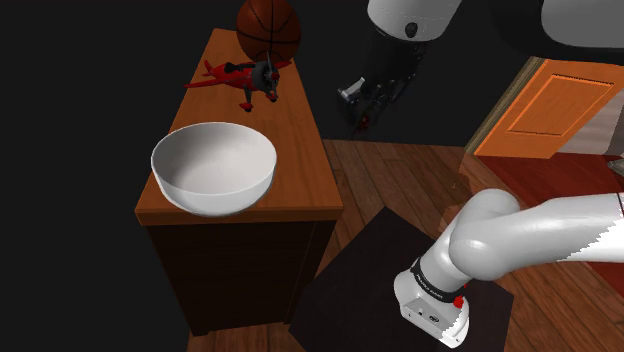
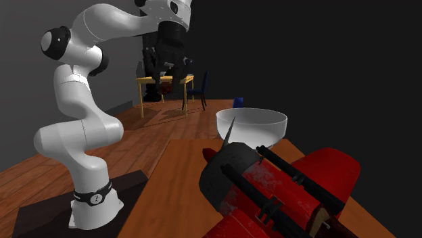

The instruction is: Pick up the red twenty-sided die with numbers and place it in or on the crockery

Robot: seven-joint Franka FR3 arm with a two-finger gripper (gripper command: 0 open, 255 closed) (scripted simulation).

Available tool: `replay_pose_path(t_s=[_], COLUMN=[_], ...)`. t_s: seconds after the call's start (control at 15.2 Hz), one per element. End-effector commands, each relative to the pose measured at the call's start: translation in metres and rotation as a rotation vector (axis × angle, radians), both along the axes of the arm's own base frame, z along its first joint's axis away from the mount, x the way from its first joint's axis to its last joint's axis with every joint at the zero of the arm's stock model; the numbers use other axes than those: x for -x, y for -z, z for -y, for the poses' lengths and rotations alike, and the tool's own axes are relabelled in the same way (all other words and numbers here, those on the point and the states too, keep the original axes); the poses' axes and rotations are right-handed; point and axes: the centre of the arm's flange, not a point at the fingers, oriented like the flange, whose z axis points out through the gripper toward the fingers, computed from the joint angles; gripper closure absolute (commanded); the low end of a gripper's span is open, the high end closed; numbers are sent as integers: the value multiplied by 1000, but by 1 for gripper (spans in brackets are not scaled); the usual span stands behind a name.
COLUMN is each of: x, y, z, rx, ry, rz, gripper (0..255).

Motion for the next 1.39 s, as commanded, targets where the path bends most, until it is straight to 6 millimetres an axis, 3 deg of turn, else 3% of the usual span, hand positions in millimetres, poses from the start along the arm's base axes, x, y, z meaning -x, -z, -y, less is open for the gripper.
replay_pose_path(t_s=[0.0,0.07,1.12,1.19,1.32], x=[0,0,-126,-139,-139], y=[-10,-12,-18,-19,-8], z=[1,1,-169,-187,-187], rx=[0,0,0,0,0], ry=[0,0,0,0,0], rz=[0,0,0,0,0], gripper=[255,255,255,255,255])
